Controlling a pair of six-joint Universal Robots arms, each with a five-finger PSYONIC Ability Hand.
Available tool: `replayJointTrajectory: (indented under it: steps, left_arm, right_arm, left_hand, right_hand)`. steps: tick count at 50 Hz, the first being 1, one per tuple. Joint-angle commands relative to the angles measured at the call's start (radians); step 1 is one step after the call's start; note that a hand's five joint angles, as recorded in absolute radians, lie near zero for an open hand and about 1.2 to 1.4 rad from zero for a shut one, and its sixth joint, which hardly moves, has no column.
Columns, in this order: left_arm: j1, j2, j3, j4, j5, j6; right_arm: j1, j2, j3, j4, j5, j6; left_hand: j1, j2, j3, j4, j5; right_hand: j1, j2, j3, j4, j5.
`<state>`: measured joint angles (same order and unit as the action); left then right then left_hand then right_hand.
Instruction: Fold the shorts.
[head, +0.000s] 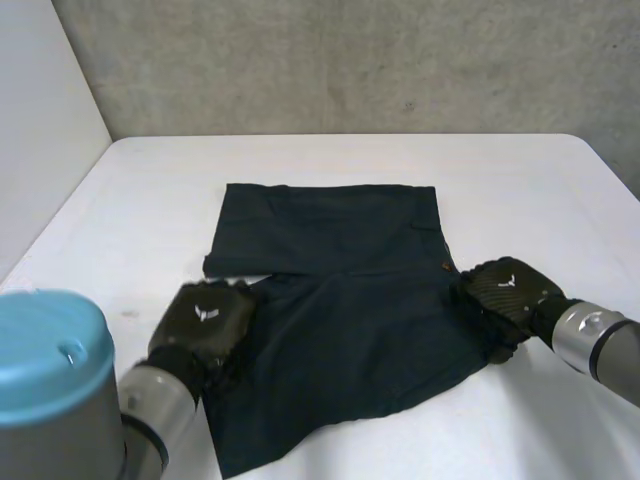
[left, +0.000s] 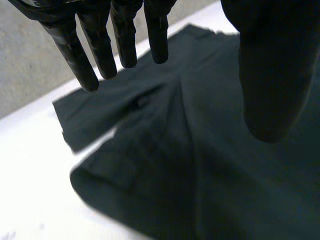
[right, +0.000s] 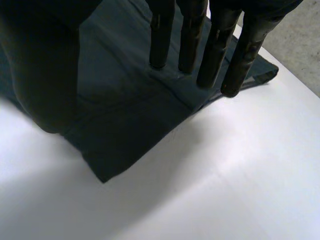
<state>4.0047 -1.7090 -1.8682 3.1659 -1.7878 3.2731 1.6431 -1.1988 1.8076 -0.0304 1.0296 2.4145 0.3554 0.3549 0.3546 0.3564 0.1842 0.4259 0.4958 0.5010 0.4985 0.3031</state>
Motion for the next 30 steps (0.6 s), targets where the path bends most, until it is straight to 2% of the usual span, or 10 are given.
replayJointTrajectory:
  steps: [1,6,9,12,13,14,19,30]
  left_arm:
    - [-0.068,-0.049,-0.032,-0.001,-0.107,-0.021]
    - [-0.108,-0.075,-0.031,-0.003,-0.110,-0.059]
    - [-0.115,-0.083,-0.032,-0.001,-0.110,-0.065]
    - [-0.118,-0.106,-0.032,-0.003,-0.110,-0.067]
    - [-0.118,-0.112,-0.032,-0.004,-0.110,-0.067]
    - [-0.118,-0.122,-0.032,-0.006,-0.110,-0.067]
    - [-0.127,-0.136,-0.032,-0.012,-0.111,-0.069]
    - [-0.147,-0.136,-0.032,-0.021,-0.114,-0.069]
  right_arm:
    - [-0.022,0.004,0.065,-0.091,-0.022,-0.009]
    - [-0.022,0.005,0.078,-0.097,-0.039,-0.017]
    - [-0.022,0.005,0.078,-0.100,-0.049,-0.021]
    - [-0.023,0.007,0.079,-0.117,-0.069,-0.021]
    - [-0.023,0.007,0.079,-0.121,-0.075,-0.021]
    - [-0.025,0.007,0.081,-0.129,-0.086,-0.021]
    - [-0.029,0.004,0.084,-0.132,-0.106,-0.012]
    - [-0.028,-0.015,0.101,-0.129,-0.092,-0.002]
  left_hand:
    - [0.113,0.114,0.114,0.112,0.110]
    - [0.166,0.167,0.167,0.165,0.163]
    - [0.187,0.187,0.188,0.186,0.184]
    - [0.216,0.217,0.217,0.215,0.213]
    - [0.216,0.217,0.217,0.215,0.213]
    - [0.219,0.220,0.220,0.218,0.216]
    - [0.234,0.234,0.235,0.233,0.231]
    - [0.237,0.237,0.238,0.236,0.234]
  right_hand:
    - [0.217,0.147,0.142,0.144,0.165]
    - [0.228,0.159,0.153,0.156,0.177]
    - [0.340,0.270,0.265,0.267,0.288]
    - [0.612,0.542,0.537,0.540,0.560]
    - [0.738,0.668,0.663,0.666,0.686]
    - [0.968,0.898,0.893,0.895,0.916]
    - [0.970,0.901,0.895,0.898,0.919]
    - [0.970,0.901,0.895,0.898,0.919]
